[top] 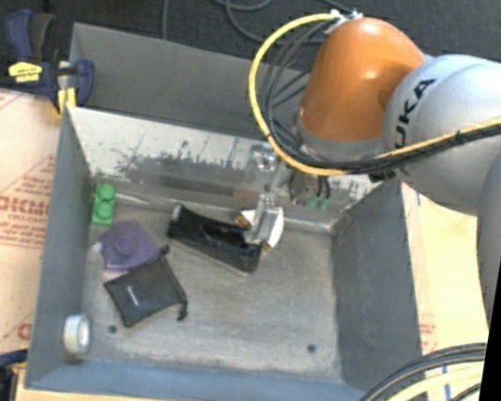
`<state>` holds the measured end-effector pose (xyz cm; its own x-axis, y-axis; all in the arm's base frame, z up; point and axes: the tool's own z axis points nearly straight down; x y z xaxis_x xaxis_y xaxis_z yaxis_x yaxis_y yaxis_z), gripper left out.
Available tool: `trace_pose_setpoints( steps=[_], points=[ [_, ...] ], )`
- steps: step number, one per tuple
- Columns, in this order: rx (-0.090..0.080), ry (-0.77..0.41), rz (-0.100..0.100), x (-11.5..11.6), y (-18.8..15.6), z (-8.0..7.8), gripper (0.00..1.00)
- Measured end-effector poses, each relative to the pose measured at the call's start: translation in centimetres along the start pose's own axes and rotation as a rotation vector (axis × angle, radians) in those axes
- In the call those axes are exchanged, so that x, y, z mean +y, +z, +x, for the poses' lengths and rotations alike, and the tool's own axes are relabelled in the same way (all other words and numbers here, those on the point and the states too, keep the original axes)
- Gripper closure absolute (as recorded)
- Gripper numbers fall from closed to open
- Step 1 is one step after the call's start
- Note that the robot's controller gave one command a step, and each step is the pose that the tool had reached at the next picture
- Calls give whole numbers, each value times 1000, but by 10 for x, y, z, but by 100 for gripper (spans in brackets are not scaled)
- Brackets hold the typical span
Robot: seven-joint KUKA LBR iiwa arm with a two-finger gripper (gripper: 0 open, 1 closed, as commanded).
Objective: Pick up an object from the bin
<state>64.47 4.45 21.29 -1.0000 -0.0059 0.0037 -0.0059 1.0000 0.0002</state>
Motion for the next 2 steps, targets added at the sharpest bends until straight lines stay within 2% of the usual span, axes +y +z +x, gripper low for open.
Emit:
trace_pose_setpoints(
  steps=[1, 2],
  points=[
    [-8, 0, -1, 0, -5, -1, 0],
    [-17, 49, -1, 6, 39, -3, 0]
  ],
)
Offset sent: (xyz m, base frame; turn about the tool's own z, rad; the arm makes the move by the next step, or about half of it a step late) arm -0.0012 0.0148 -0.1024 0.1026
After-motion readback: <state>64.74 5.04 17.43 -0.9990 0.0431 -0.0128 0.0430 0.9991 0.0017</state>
